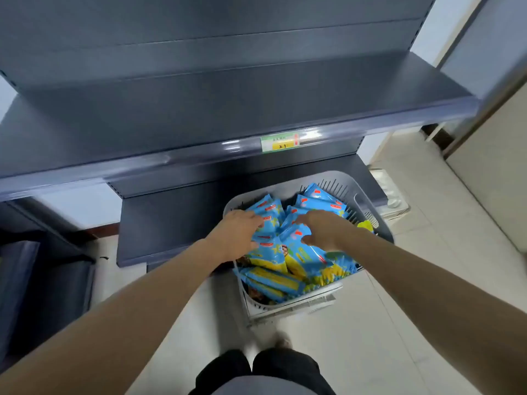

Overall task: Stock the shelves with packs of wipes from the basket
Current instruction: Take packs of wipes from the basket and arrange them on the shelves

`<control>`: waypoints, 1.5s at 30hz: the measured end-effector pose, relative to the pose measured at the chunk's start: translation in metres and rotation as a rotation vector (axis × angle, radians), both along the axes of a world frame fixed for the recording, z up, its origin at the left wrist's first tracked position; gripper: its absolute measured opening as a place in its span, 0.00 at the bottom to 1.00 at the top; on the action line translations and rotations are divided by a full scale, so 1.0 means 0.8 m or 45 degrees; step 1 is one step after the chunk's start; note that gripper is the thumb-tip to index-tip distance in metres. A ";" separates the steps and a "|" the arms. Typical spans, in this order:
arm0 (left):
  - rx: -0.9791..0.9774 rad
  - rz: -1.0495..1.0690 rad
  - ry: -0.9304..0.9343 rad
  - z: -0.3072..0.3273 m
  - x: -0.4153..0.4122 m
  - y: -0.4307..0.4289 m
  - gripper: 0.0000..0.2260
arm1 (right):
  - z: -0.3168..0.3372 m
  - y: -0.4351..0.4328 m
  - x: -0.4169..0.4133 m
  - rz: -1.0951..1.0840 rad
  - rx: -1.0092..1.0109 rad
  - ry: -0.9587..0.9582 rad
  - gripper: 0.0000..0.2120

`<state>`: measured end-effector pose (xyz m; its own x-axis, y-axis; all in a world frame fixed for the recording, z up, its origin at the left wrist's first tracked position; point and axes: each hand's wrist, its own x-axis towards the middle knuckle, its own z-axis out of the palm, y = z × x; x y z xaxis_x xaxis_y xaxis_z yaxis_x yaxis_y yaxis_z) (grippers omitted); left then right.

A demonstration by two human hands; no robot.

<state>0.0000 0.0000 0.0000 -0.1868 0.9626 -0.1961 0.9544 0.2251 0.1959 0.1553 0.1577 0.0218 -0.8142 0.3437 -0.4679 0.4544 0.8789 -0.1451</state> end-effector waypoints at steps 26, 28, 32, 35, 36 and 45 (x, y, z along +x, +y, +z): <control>0.269 0.505 -0.303 0.093 -0.030 0.004 0.08 | 0.088 0.063 -0.067 -0.098 -0.264 0.327 0.12; 0.314 0.501 -0.217 0.128 -0.052 0.001 0.10 | 0.121 0.064 -0.093 -0.049 -0.198 0.443 0.13; 0.384 0.630 -0.195 0.188 -0.102 -0.017 0.10 | 0.175 0.061 -0.156 -0.096 -0.273 0.641 0.17; 0.442 0.685 -0.204 0.217 -0.150 -0.034 0.07 | 0.199 0.051 -0.216 -0.208 -0.358 0.694 0.17; 0.462 0.696 -0.182 0.224 -0.168 -0.041 0.07 | 0.204 0.046 -0.237 -0.237 -0.387 0.671 0.17; 0.440 0.775 -0.112 0.246 -0.378 -0.121 0.08 | 0.226 -0.032 -0.474 -0.215 -0.276 0.818 0.14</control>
<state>-0.3021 -0.0970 0.1968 -0.7092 0.7021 0.0635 0.6564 0.6247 0.4229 -0.2236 0.1321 0.2022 -0.8961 0.4435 0.0164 0.3477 0.7246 -0.5950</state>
